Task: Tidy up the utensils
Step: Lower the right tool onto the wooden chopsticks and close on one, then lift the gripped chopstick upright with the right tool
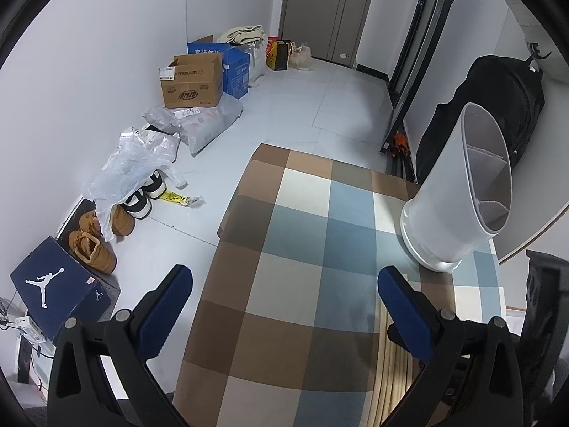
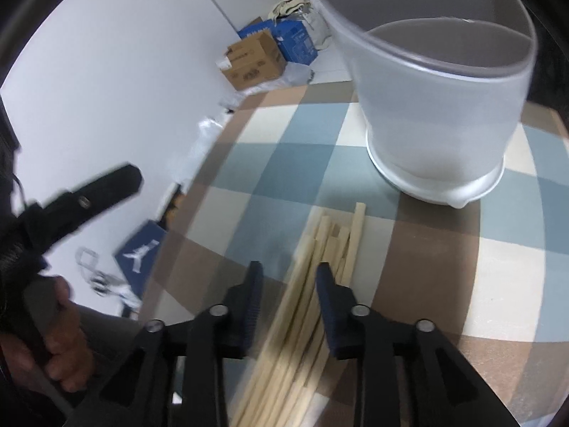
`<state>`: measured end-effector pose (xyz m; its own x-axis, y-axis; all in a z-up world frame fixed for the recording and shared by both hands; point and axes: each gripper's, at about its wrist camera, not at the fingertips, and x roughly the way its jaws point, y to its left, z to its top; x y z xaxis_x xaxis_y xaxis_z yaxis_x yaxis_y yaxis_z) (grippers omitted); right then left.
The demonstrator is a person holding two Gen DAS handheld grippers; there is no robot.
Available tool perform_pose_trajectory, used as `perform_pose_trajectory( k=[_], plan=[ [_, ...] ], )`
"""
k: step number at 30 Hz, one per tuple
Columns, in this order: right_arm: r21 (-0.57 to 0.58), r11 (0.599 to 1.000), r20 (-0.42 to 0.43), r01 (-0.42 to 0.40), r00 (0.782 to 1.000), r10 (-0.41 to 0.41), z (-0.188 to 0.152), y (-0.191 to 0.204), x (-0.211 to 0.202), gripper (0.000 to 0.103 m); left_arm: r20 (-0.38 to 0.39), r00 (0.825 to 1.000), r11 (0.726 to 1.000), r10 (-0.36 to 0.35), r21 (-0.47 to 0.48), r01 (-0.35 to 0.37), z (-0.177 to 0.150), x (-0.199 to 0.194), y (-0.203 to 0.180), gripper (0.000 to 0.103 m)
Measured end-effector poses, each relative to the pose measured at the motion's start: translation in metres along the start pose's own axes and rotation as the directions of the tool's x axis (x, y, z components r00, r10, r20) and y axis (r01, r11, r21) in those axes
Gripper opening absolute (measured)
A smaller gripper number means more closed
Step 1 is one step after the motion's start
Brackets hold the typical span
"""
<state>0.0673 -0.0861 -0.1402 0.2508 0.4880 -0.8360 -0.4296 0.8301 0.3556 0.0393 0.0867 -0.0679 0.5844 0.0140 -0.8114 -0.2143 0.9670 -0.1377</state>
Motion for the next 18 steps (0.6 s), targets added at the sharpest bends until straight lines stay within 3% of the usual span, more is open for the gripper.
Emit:
perform_pose_trajectory(
  k=[6,8,12,18],
  plan=[
    [-0.066,0.993,-0.008,0.096,0.995,-0.097,-0.004,0.012,0.01,0.028,0.002,1.0,1.0,0.003,-0.017,-0.003,0.0,0.001,0.006,0.101],
    [-0.056,0.992,-0.004,0.113,0.994,-0.113,-0.003,0.009,0.01,0.008,-0.002,1.0,1.0,0.002,-0.022,-0.002,0.0,0.001,0.009,0.101],
    [0.027,0.996,0.0,0.083,0.997,-0.083,0.001,-0.009,0.007,0.004,-0.004,1.0,1.0,0.004,-0.018,-0.004,0.0,0.003,0.009,0.101],
    [0.125,0.992,0.075,0.012,0.997,-0.022,0.001,-0.03,-0.019,0.003,-0.028,0.999,1.0,-0.016,0.0,0.016,-0.002,0.008,0.002,0.101]
  ],
)
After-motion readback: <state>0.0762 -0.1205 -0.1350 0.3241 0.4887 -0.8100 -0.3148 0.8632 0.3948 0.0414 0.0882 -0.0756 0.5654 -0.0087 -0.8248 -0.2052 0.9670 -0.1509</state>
